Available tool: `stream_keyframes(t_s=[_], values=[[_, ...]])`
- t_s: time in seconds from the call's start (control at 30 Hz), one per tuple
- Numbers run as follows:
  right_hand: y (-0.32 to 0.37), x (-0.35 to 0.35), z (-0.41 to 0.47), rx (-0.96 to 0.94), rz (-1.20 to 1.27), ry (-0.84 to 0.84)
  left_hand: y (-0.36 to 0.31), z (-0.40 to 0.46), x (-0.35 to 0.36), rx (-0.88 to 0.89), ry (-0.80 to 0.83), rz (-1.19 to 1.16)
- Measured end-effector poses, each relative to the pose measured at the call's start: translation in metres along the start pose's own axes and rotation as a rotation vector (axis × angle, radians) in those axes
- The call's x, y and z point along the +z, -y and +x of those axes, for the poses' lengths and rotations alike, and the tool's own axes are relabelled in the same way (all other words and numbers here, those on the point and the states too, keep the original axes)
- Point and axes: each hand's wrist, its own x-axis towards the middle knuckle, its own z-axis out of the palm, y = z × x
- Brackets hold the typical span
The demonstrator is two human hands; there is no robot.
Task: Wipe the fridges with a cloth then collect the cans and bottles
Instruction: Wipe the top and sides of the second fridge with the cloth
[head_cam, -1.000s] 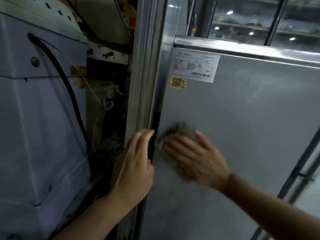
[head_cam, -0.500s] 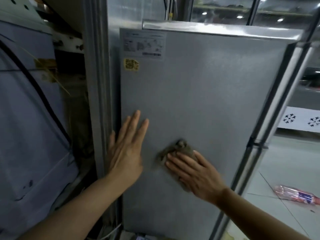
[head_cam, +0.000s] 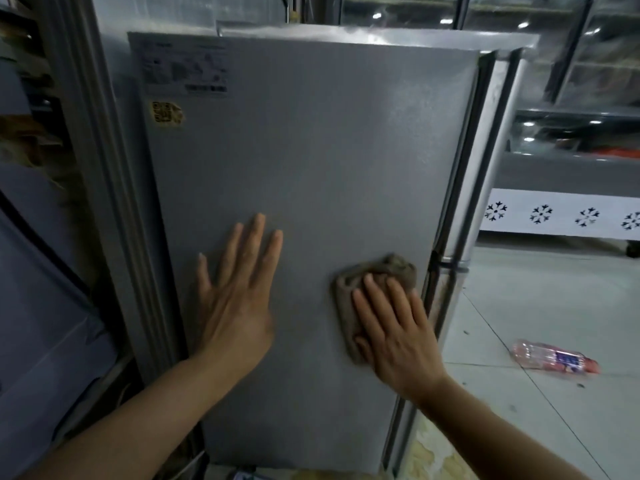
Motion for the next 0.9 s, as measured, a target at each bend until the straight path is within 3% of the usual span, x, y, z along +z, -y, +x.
stream_keyframes(t_s=[0.1, 0.23, 0.33, 0.47, 0.7, 0.9], values=[[0.002, -0.002, -0.021, 0.004, 0.014, 0.05, -0.01, -0.004, 0.001, 0.05, -0.028, 0.018], [-0.03, -0.024, 0.035, 0.25, 0.045, -0.133, -0.034, -0.005, 0.01, 0.191, -0.006, 0.032], [-0.063, -0.043, 0.084, 0.356, 0.023, -0.244, -0.044, -0.002, 0.021, 0.159, 0.001, 0.034], [-0.062, -0.035, 0.088, 0.416, 0.023, -0.241, -0.038, 0.001, 0.032, 0.148, -0.017, 0.059], [-0.02, -0.004, -0.003, 0.24, 0.1, -0.066, -0.038, 0.001, 0.021, 0.149, 0.018, 0.076], [-0.027, -0.022, 0.014, 0.198, 0.273, -0.133, -0.042, 0.004, -0.008, 0.154, -0.011, 0.04]])
